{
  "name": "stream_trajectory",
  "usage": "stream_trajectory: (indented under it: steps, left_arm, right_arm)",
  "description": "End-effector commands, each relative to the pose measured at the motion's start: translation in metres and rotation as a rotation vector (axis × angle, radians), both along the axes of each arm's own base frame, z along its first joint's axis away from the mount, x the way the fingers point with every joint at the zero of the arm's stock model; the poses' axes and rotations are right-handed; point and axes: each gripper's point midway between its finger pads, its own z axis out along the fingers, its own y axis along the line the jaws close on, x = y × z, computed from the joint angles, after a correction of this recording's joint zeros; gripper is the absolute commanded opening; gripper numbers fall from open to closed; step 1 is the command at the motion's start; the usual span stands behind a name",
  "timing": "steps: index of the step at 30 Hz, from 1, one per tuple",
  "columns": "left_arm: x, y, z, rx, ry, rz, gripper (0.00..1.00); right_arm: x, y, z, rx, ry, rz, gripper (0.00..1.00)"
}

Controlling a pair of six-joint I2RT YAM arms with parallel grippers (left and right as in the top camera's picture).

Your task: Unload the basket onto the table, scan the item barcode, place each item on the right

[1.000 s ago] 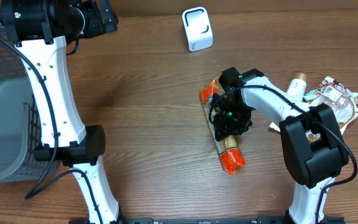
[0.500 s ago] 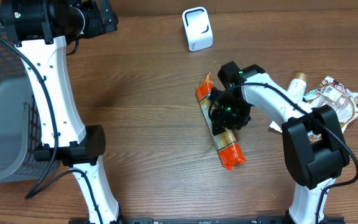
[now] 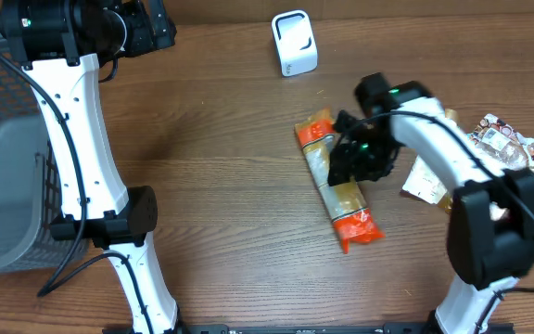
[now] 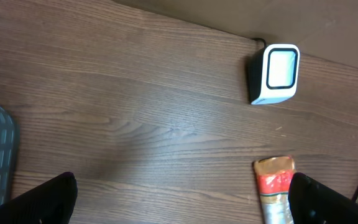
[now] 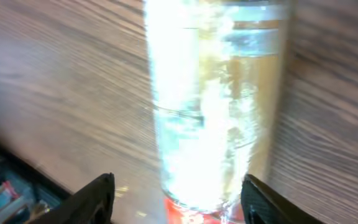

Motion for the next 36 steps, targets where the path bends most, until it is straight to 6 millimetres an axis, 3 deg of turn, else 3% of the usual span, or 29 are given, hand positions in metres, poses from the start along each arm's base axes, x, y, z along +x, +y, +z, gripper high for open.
stream_trajectory:
  steps: [1,5,13,23,25,27,29,33,36]
  left_arm:
    - [-0.004,-0.005,0.009,0.007,-0.021,-0.011,1.0]
    - [-0.004,-0.005,0.009,0.007,-0.021,-0.011,1.0]
    - [-0.004,-0.005,0.009,0.007,-0.021,-0.01,1.0]
    - [-0.004,-0.005,0.009,0.007,-0.021,-0.011,0.99]
    - [-0.004,-0.005,0.009,0.007,-0.021,-0.011,1.0]
    - [-0.004,-0.005,0.009,0.007,-0.021,-0.01,1.0]
    - [-0.004,-0.005,0.009,0.007,-0.021,-0.011,1.0]
    - [-0.004,-0.005,0.009,0.007,-0.021,-0.011,0.99]
    - [-0.004,-0.005,0.009,0.007,-0.021,-0.011,0.99]
  right_arm:
    - [0.002,0.011,0.022,0.153,-0.061,0.054,0.67]
    - [0.002,0.003,-0.006,0.146,-0.07,0.03,0.72]
    - [-0.004,-0.029,-0.035,0.152,-0.029,-0.077,0.78]
    - [-0.029,-0.026,-0.067,0.195,0.0,-0.085,0.78]
    - [-0.032,-0.024,-0.07,0.216,0.001,-0.086,0.67]
    - [-0.034,-0.021,-0.071,0.232,0.003,-0.088,0.44]
    - [-0.034,-0.02,-0.071,0.24,0.004,-0.089,0.3]
    - [-0.03,-0.014,-0.065,0.287,-0.004,-0.091,0.21]
    - [-0.021,-0.012,-0.054,0.293,-0.017,-0.089,0.09]
